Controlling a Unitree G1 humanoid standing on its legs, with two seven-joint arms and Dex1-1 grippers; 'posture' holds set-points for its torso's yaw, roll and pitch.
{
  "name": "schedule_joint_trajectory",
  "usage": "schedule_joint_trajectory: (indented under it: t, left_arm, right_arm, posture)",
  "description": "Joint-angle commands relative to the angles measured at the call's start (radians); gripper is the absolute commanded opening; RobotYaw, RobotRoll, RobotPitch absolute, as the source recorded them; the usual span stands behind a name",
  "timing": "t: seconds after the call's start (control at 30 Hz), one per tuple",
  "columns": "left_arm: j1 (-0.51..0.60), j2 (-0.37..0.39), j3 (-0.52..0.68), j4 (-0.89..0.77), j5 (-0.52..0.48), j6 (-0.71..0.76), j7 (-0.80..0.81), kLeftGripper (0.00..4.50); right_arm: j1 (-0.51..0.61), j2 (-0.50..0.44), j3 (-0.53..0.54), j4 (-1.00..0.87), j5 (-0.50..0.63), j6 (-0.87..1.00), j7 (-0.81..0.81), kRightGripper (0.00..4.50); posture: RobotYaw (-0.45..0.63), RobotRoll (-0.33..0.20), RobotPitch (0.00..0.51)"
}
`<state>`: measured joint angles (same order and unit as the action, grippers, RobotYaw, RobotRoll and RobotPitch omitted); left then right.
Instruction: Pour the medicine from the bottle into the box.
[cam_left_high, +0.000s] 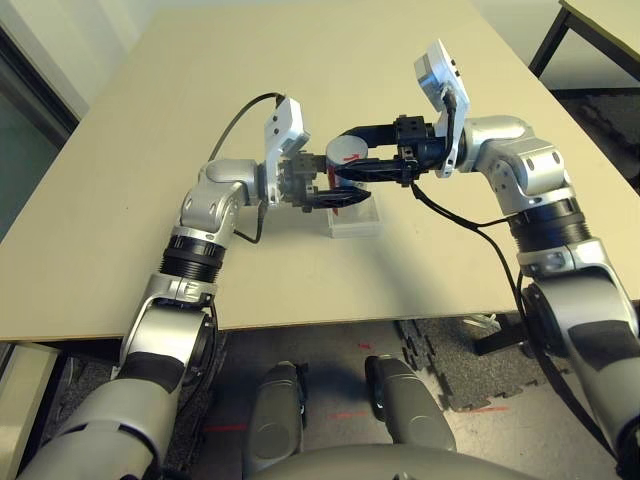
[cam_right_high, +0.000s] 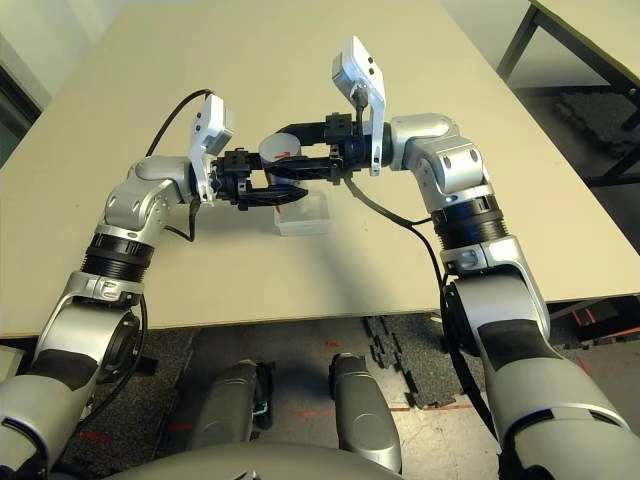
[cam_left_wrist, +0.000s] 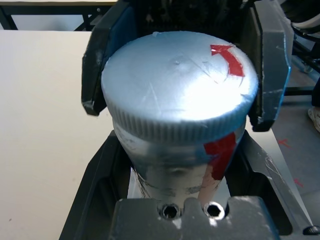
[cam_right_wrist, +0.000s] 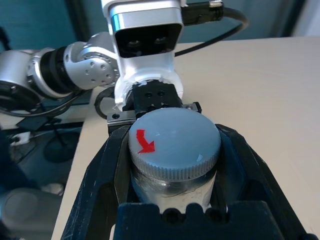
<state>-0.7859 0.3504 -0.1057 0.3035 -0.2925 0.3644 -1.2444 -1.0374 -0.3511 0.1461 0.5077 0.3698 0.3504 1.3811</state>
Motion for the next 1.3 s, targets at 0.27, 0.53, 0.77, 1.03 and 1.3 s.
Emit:
schedule_joint_trajectory:
  t: [0.27,0.53,0.77,1.03,1.3]
  left_arm:
    - [0.013,-0.05,-0.112,-0.151,-0.033,0.063,-0.059,2.85]
    - [0.014,-0.051,-0.102,-0.163,-0.03,0.073,-0.051,2.85]
    - [0.004,-0.04,-0.088,-0.14,-0.026,0.054,-0.053,2.85]
    - [-0.018,-0.038,-0.066,-0.105,-0.02,0.035,-0.042,2.85]
    - [-0.023,-0.021,-0.06,-0.053,-0.013,0.0,-0.043,2.85]
  right_arm:
    - [-0.153,0.125,0.022,0.267,-0.096,-0.197,0.095,2.69]
    - [-0.191,0.113,-0.013,0.352,-0.128,-0.245,0.094,2.69]
    - [-0.162,0.039,-0.026,0.252,-0.131,-0.169,0.061,3.04]
    - [-0.074,-0.053,-0.087,-0.103,-0.11,0.115,-0.146,4.5]
    - [0.114,-0.077,-0.139,-0.58,0.017,0.441,-0.329,4.5]
  posture:
    - [-0.07,0.0,0.159]
    - [-0.08,0.0,0.159]
    - [-0.11,0.0,0.144]
    - [-0.13,0.0,0.128]
    - [-0.16,0.0,0.122]
